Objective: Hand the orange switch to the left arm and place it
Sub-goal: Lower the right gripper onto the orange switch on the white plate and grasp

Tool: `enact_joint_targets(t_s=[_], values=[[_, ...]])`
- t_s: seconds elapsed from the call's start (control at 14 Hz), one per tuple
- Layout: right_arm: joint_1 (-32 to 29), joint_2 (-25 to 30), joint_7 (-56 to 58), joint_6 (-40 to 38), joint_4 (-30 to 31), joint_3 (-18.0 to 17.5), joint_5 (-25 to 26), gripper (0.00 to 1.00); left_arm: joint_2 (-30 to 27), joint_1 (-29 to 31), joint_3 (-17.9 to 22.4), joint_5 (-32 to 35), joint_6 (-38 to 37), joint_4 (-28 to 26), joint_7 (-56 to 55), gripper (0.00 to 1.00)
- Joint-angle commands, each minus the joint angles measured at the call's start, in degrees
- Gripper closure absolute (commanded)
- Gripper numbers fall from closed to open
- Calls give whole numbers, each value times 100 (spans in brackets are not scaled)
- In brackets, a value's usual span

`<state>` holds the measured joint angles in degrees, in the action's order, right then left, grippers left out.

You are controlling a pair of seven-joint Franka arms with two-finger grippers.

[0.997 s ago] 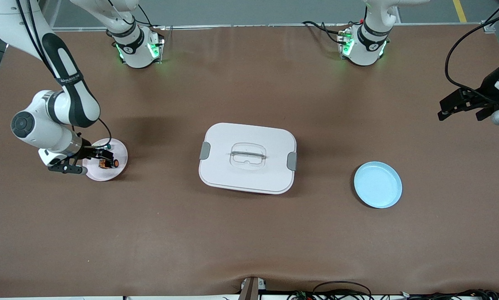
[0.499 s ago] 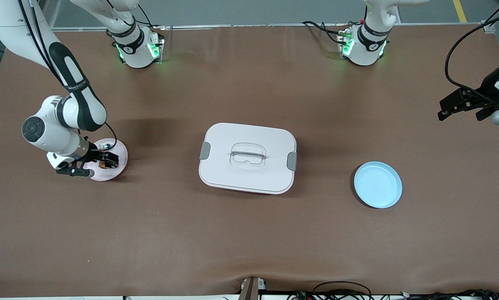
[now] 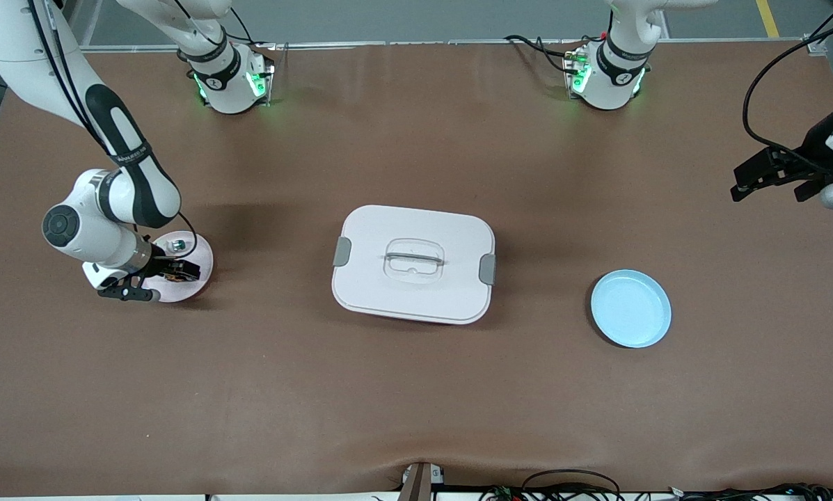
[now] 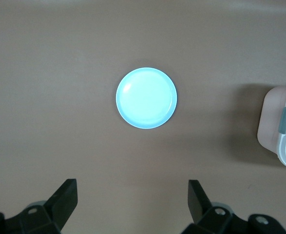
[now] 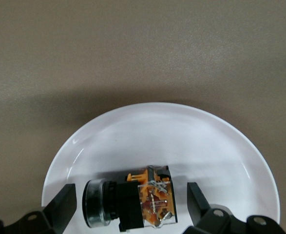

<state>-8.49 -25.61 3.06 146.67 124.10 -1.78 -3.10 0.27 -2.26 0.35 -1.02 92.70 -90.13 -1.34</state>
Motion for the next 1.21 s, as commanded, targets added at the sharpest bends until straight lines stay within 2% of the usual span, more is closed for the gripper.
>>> enact_joint_targets(t_s=[0.0, 0.28, 0.36, 0.57, 0.71, 0.78, 0.93, 1.07, 1.14], values=[[-65, -41, 81, -16, -88, -33, -24, 0, -9, -29, 18, 49, -86, 65, 108, 0], [-92, -32, 213, -60, -79, -33, -33, 0, -9, -20, 18, 40, -86, 65, 117, 0], [-100, -32, 213, -68, -79, -33, -33, 11, -9, -11, 18, 40, -86, 65, 117, 0], [-92, -32, 213, -86, -79, -33, -33, 58, -9, -11, 18, 40, -86, 65, 117, 0], [-92, -23, 186, -95, -79, -33, -41, 94, -9, -11, 18, 40, -86, 65, 117, 0], [-92, -23, 151, -95, -79, -42, -50, 100, -9, -11, 18, 40, -86, 65, 117, 0], [-83, 29, 38, -156, -79, -59, -59, 100, -9, -11, 18, 40, -86, 65, 117, 0], [-31, 187, -217, -812, -271, -77, -207, 100, -9, -11, 18, 49, -86, 65, 117, 0], [5, 275, -244, -1251, -412, -86, -487, 100, -9, -11, 18, 49, -86, 65, 125, 0]])
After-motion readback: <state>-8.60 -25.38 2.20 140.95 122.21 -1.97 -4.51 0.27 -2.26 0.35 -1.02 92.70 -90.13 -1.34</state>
